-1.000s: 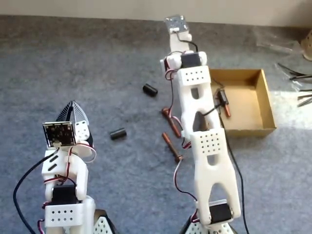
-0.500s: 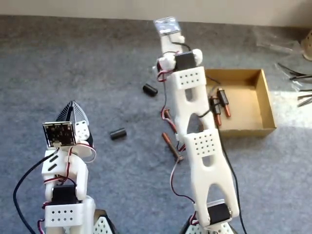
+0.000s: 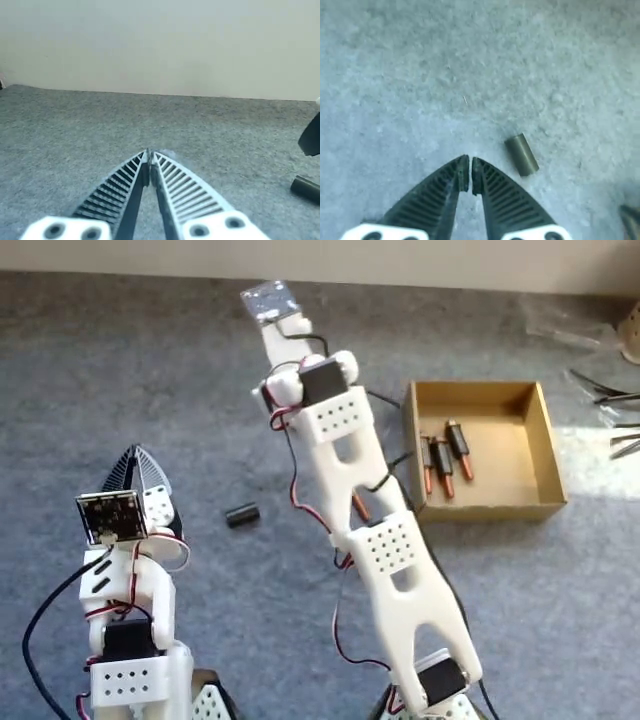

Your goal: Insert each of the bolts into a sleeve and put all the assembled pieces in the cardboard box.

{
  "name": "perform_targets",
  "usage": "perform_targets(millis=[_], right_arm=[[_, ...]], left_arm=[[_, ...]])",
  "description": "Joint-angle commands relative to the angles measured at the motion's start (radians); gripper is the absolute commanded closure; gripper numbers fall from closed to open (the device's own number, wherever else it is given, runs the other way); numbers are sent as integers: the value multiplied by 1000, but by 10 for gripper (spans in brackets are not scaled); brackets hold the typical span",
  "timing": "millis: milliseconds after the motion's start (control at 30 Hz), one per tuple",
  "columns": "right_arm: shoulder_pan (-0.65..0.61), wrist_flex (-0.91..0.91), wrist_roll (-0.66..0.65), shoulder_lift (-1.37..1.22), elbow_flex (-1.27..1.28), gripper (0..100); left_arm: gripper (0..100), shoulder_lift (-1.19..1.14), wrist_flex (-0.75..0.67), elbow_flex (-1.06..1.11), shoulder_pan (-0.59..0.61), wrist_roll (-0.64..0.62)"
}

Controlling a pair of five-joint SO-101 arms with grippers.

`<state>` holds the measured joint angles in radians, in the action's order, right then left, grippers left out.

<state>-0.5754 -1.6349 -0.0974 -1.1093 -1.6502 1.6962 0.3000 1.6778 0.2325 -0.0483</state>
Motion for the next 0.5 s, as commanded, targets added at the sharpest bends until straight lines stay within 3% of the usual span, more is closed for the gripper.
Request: perform_targets(millis=[0,467], right_arm=[[-27,81,-11,-5,-125,993],[-31,79,-15,-47,-125,993]], left_arm=[[976,8,-20,24,13,3],[976,2,-20,24,8,5]])
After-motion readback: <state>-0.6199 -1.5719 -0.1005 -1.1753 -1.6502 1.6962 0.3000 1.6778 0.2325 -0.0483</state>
